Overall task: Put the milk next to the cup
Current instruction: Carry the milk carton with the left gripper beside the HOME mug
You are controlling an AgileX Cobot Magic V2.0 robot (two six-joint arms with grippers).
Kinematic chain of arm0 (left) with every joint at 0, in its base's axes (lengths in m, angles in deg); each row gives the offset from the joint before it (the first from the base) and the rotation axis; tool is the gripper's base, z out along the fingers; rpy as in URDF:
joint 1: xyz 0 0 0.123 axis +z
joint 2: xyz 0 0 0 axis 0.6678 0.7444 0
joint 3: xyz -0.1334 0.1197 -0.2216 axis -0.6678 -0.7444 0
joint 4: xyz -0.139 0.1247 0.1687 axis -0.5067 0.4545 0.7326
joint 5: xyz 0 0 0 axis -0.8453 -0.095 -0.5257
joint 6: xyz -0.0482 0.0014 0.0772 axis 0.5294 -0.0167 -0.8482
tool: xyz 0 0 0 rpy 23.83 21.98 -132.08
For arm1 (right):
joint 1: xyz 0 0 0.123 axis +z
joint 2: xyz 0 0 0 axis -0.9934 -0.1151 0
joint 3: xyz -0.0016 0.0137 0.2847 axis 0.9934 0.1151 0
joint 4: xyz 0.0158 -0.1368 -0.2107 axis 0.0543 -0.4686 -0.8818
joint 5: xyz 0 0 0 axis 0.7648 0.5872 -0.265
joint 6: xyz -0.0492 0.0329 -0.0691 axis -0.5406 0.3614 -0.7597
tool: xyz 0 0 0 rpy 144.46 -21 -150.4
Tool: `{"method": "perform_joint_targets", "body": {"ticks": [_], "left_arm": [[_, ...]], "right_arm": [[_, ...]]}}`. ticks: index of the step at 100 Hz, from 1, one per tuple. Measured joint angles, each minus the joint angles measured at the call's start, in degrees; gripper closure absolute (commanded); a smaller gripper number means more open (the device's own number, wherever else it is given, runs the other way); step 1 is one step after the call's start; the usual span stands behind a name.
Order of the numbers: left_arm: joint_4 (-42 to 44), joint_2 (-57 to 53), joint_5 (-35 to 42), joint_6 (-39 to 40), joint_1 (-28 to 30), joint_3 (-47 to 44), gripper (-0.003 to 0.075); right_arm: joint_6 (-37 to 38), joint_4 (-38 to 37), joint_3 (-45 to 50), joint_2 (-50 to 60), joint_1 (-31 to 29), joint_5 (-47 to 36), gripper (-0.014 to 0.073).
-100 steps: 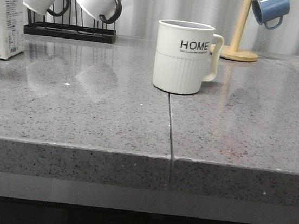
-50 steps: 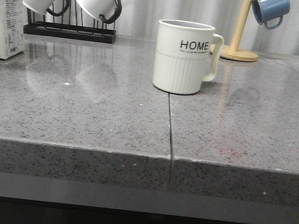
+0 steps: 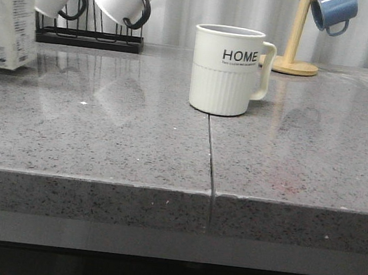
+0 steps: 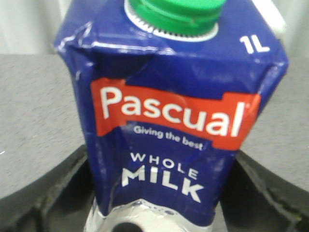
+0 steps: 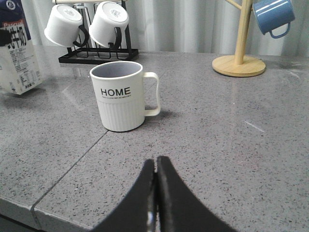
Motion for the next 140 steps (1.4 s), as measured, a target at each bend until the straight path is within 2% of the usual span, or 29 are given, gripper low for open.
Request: {"method": "perform_joint_targets", "body": {"ticks": [20,49,77,103,110,127,132,140], "left_arm": [[0.00,-2.88,0.00,0.00,-7.22,0.00,0.0398],[-0.37,-0.82,1.61,0.00,-18.36,0.53,0.0398],[-2.21,4.31,2.84,0.02,-24.15,3.62,0.0398],[-3.65,6.47,4.52,0.13,-25.72,4.34,0.0392],[-3.68,6.47,4.65,0.13,-25.72,4.39,0.0343],[-3.89,6.47,4.65,0.13,-25.72,4.39,0.0064],[-3.89,6.47,4.65,0.13,-25.72,4.39,0.0036],[-3.89,6.47,4.65,0.13,-25.72,4.48,0.0048]], "right_arm": [[0.00,0.00,0.00,0.00,0.00,0.00,0.0659],[0.00,0.00,0.00,0.00,0.00,0.00,0.0659],[0.00,0.00,0.00,0.00,0.00,0.00,0.0659],[0.00,0.00,0.00,0.00,0.00,0.00,0.0659],[0.00,0.00,0.00,0.00,0.00,0.00,0.0659],[0.00,0.00,0.00,0.00,0.00,0.00,0.0659],[0.00,0.00,0.00,0.00,0.00,0.00,0.0659],[0.00,0.00,0.00,0.00,0.00,0.00,0.0659]]}}
